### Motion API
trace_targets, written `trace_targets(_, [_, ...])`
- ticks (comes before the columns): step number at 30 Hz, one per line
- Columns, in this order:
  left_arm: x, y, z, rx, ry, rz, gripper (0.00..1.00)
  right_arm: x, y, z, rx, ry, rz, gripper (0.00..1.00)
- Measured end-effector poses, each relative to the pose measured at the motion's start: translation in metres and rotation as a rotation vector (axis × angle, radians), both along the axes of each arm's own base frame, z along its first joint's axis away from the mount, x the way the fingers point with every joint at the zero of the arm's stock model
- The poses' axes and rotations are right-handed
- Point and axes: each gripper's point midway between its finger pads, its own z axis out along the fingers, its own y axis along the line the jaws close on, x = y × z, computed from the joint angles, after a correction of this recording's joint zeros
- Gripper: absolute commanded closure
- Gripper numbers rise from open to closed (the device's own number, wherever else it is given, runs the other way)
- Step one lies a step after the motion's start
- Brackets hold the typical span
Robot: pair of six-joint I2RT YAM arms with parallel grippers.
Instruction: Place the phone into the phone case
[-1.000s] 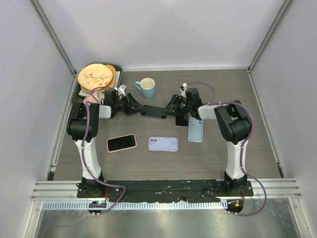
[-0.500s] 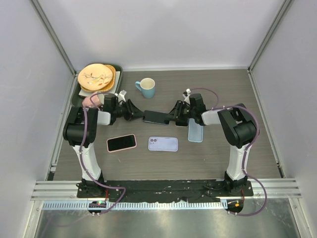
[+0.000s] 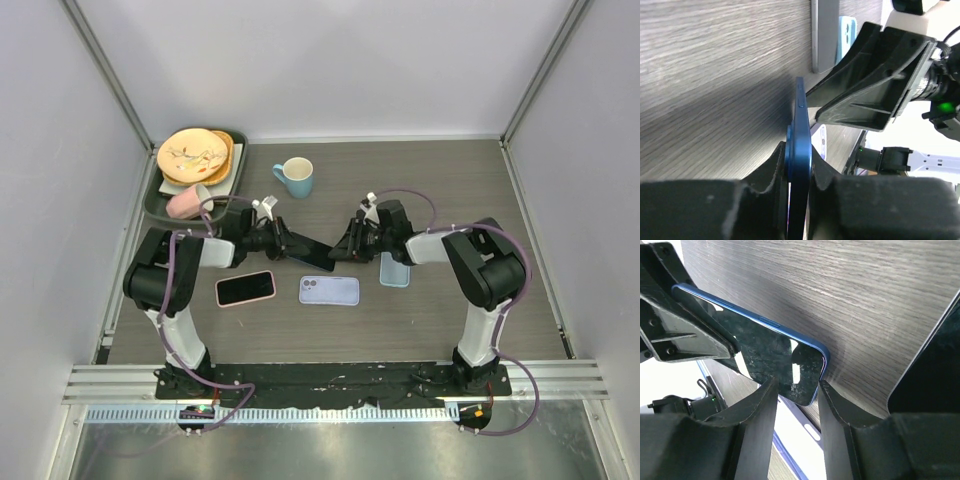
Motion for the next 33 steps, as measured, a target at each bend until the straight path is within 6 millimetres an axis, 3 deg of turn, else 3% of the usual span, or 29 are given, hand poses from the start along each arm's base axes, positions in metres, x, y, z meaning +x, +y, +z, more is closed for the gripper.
trace_targets(5, [-0.005,0.005,-0.006,0.044,0.016,0.004,1.0,-0.001,0.0,0.01,0.004,-0.022,0.006,0.53])
trace_targets(16, [-0.001,0.032,0.016,0.219,-0.076,0.114,1.0,0.002,-0.007,0.047,-0.016,-0.134,-0.001,0.3])
trace_targets(21, [0.003,0.041,0.045,0.24,-0.144,0.183,1.0,-0.001,-0.014,0.067,-0.041,-0.18,-0.008,0.26])
trace_targets(25, [0.001,0.043,0.073,0.214,-0.213,0.209,1.0,-0.006,-0.019,0.094,-0.032,-0.235,-0.007,0.22])
trace_targets(33, [-0.022,0.036,0.111,0.073,-0.274,0.183,1.0,-0.018,-0.019,0.15,0.042,-0.36,0.022,0.18])
